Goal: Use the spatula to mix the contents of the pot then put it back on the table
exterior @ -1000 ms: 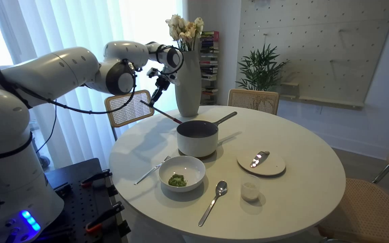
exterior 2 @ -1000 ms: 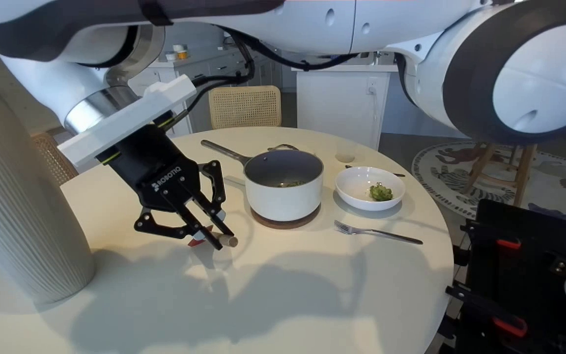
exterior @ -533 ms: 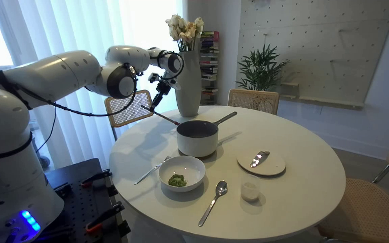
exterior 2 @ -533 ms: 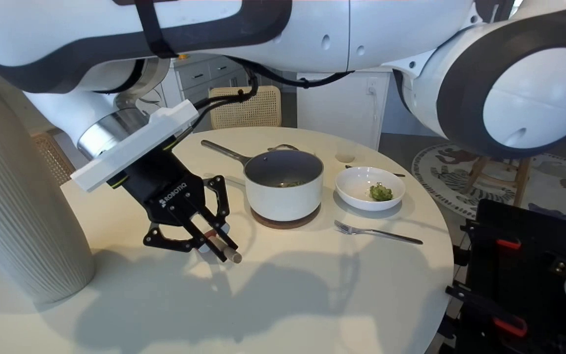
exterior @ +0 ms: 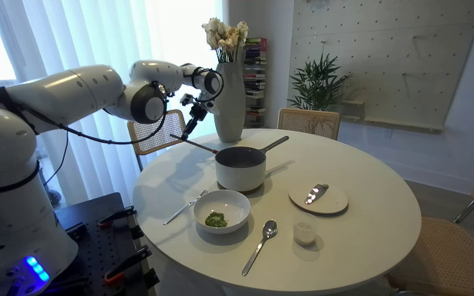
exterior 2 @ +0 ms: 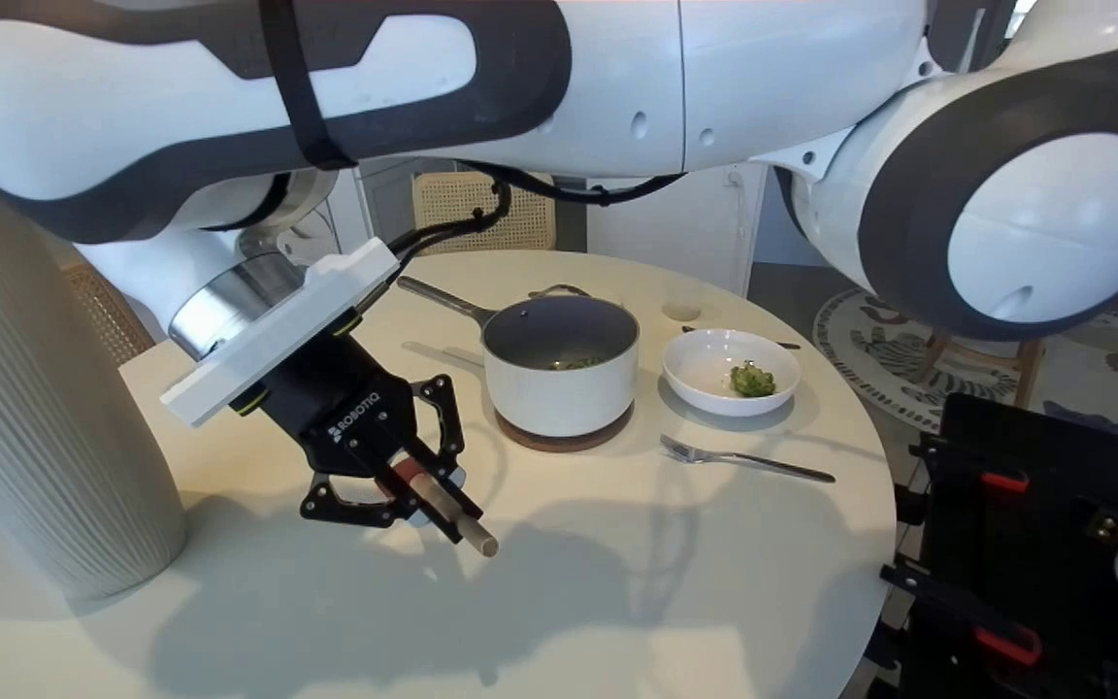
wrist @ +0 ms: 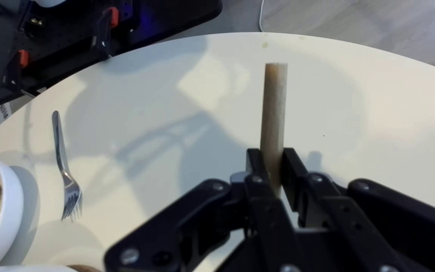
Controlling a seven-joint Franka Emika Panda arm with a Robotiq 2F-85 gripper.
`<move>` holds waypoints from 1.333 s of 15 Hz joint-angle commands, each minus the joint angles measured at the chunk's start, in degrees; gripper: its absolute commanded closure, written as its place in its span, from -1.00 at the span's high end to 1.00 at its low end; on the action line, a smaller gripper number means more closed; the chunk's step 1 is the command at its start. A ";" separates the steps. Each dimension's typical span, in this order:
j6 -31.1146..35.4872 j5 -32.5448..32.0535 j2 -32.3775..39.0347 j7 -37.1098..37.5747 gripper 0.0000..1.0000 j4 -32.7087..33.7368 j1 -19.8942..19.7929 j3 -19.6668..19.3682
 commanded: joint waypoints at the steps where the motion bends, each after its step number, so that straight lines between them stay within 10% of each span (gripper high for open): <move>1: -1.07 -0.48 1.87 0.29 -0.92 1.35 0.68 0.25; 20: 3.79 -0.17 8.37 1.27 -0.92 -1.01 1.55 0.11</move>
